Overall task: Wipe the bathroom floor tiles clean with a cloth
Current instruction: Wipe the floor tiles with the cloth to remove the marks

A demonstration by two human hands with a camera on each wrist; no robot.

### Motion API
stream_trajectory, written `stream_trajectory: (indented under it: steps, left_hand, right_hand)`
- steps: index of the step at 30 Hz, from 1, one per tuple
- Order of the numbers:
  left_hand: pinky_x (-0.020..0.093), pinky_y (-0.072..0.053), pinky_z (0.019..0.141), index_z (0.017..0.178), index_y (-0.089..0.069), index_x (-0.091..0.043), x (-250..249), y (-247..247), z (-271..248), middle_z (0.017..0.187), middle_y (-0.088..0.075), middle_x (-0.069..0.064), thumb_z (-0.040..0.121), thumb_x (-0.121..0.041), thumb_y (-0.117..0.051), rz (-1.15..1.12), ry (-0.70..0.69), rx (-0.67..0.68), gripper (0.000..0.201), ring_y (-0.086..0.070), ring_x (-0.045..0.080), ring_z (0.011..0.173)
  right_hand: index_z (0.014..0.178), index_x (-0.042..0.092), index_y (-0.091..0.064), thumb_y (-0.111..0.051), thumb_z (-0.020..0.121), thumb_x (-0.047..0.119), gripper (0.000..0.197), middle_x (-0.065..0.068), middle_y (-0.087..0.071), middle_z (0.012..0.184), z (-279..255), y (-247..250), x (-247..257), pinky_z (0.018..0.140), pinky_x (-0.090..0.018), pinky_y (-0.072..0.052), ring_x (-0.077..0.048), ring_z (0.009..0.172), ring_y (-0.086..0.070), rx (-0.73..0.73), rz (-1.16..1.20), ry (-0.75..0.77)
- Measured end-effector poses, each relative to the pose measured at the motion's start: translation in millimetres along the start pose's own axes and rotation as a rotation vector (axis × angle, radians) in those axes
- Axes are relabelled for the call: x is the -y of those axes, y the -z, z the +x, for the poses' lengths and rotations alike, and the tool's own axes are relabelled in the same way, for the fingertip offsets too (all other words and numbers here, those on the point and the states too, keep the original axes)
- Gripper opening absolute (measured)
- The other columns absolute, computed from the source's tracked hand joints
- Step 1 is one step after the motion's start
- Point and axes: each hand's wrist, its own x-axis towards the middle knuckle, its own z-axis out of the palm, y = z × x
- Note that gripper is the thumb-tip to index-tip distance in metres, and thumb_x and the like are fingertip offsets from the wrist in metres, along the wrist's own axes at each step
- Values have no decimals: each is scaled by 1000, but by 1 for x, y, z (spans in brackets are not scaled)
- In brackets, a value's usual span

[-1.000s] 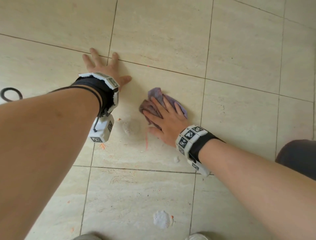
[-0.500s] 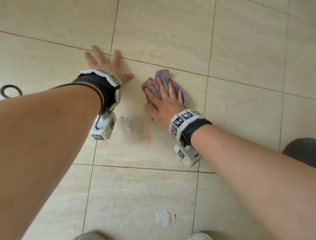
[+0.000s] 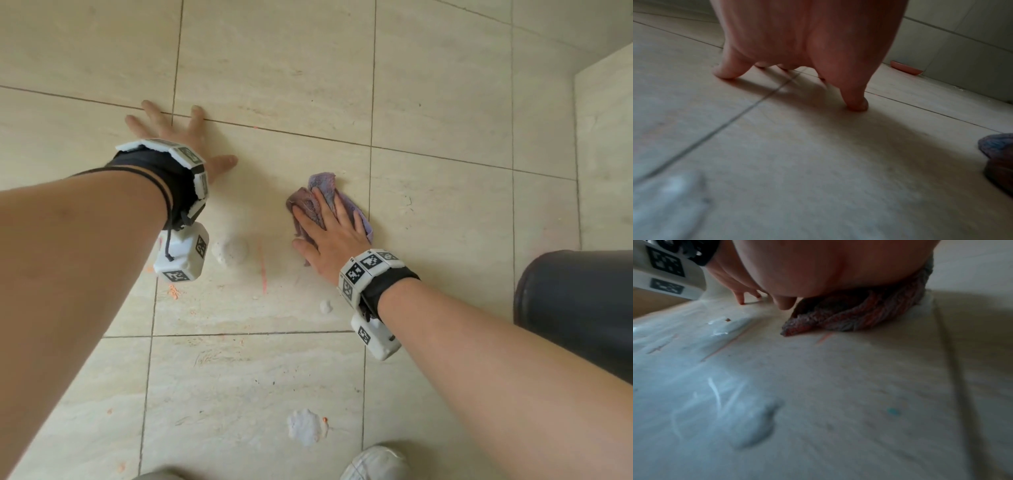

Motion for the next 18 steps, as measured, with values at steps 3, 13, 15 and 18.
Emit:
stream_trajectory:
  steps: [3,13,15,18]
  left_hand:
    - [74,-15,106,152,-4,-38,-25,-5,-8,159,15,23,82,-77,-47,20,-41,10,91,8,56,142]
    - [76,-19,102,144,-19,-38,-74,-10,-12,159,9,22,82,-72,-53,6,-141,-14,79,5,59,139]
    - [77,-18,103,145,-18,-38,-85,-11,-14,160,12,20,83,-71,-53,-3,-147,-13,79,8,57,141]
    - [79,-15,102,150,-12,-36,-112,-16,-24,160,16,18,84,-70,-53,2,-188,4,85,12,57,141]
  right_hand:
    - [152,47,1,-24,99,58,59,10,21,160,-10,0,-26,119,-49,7,-19,147,21,6,60,-109]
    - [152,45,-3,-27,100,56,58,8,19,161,18,31,-88,118,-50,7,-20,147,20,-65,354,-430]
    - [152,45,-2,-27,99,56,60,7,19,161,1,18,-94,119,-50,6,-21,147,21,-94,359,-477]
    - [153,43,3,-27,98,57,64,3,23,161,-29,-3,-90,118,-52,5,-24,147,23,-51,327,-504]
